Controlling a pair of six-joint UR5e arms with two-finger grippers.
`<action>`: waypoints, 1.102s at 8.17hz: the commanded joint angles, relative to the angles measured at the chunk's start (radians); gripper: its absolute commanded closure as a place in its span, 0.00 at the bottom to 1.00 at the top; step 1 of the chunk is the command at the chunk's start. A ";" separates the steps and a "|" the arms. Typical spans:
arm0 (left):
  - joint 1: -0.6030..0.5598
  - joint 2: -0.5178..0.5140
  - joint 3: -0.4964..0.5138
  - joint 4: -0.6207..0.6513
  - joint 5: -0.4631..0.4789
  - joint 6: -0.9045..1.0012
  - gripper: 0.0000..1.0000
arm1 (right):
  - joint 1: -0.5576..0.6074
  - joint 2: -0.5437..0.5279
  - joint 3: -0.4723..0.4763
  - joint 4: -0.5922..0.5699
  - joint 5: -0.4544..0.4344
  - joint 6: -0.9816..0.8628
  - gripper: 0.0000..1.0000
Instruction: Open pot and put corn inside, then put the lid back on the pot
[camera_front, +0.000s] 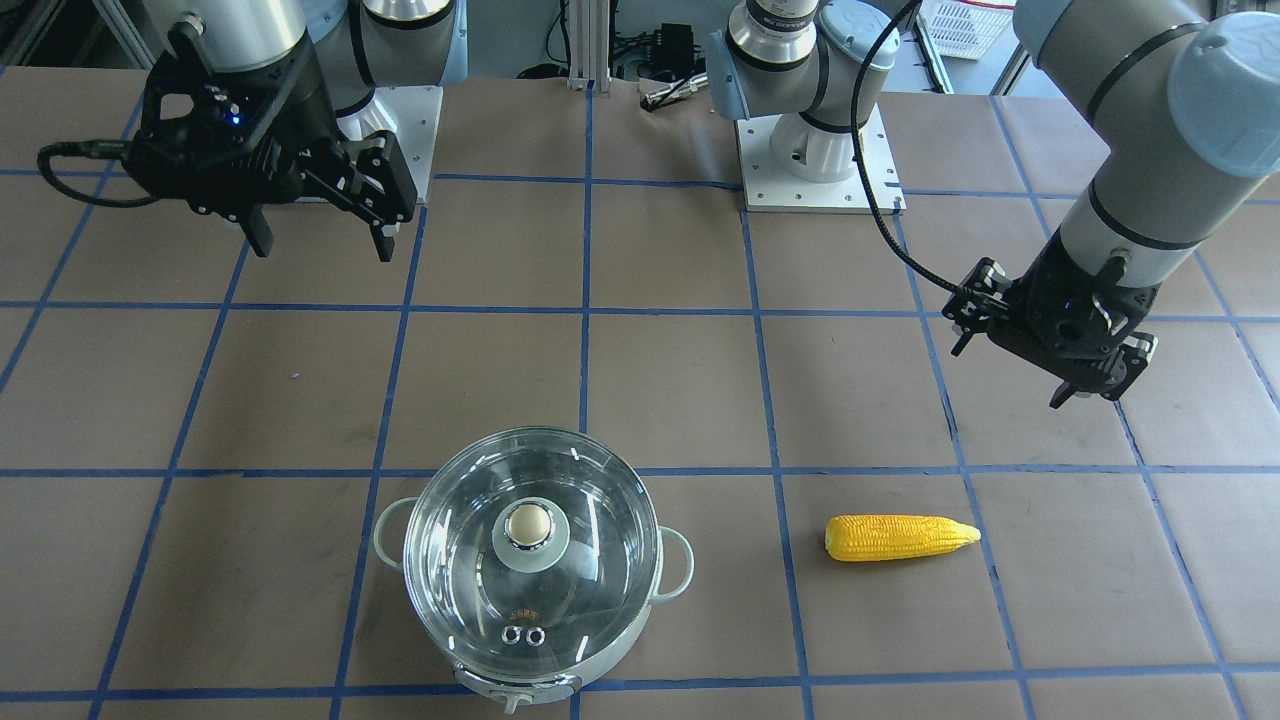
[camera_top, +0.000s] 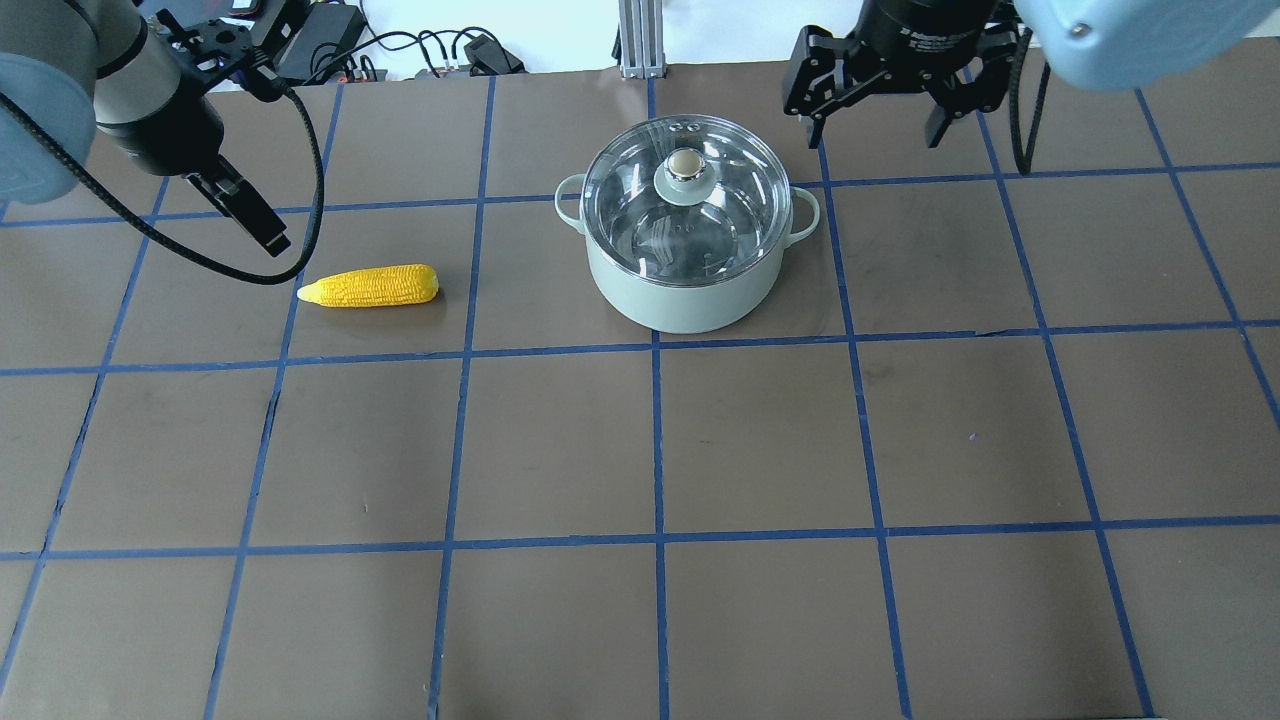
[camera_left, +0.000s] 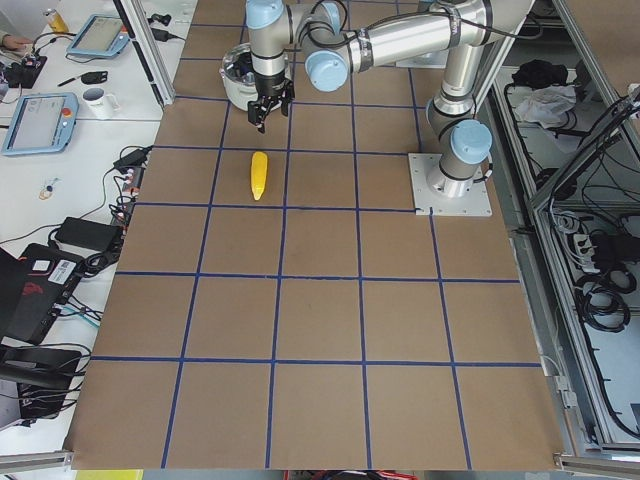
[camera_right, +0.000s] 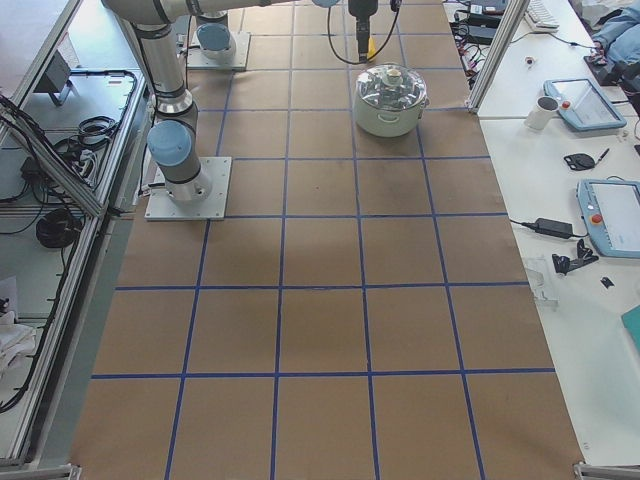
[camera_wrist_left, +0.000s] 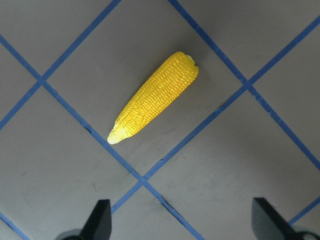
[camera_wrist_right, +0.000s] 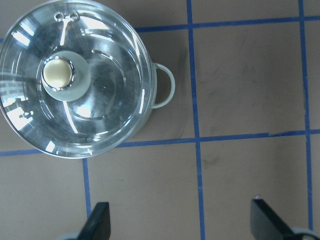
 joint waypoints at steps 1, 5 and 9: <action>0.002 -0.075 -0.003 0.054 -0.053 0.160 0.00 | 0.060 0.163 -0.070 -0.150 0.002 0.063 0.00; 0.035 -0.174 -0.006 0.057 -0.078 0.391 0.00 | 0.160 0.307 -0.066 -0.333 -0.009 0.226 0.00; 0.051 -0.290 -0.006 0.212 -0.079 0.606 0.00 | 0.160 0.367 -0.062 -0.401 0.002 0.171 0.00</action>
